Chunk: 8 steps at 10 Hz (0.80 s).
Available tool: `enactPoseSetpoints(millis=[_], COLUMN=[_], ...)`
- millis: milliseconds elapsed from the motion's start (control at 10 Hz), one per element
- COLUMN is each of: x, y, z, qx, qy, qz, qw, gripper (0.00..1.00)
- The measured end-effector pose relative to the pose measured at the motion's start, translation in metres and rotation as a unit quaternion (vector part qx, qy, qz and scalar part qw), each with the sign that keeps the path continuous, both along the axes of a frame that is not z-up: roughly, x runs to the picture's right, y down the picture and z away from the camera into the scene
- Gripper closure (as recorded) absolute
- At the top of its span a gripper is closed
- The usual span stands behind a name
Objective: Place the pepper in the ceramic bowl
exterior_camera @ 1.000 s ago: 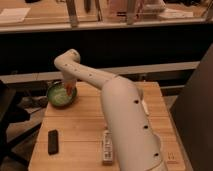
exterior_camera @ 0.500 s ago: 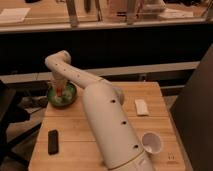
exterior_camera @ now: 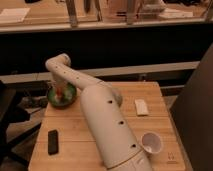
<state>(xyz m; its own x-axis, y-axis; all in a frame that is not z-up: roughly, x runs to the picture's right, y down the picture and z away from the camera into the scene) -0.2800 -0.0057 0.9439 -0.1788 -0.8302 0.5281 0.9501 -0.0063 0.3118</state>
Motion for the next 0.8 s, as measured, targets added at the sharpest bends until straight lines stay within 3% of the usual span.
enactPoseSetpoints(millis=[300, 500, 800], x=[0.013, 0.013, 0.015], y=[-0.007, -0.010, -0.013], z=[-0.006, -0.007, -0.010], qx=[0.002, 0.001, 0.001], qy=[0.001, 0.000, -0.001], qz=[0.000, 0.001, -0.001], qw=[1.0000, 1.0000, 1.0000], gripper=[0.34, 0.21, 0.20])
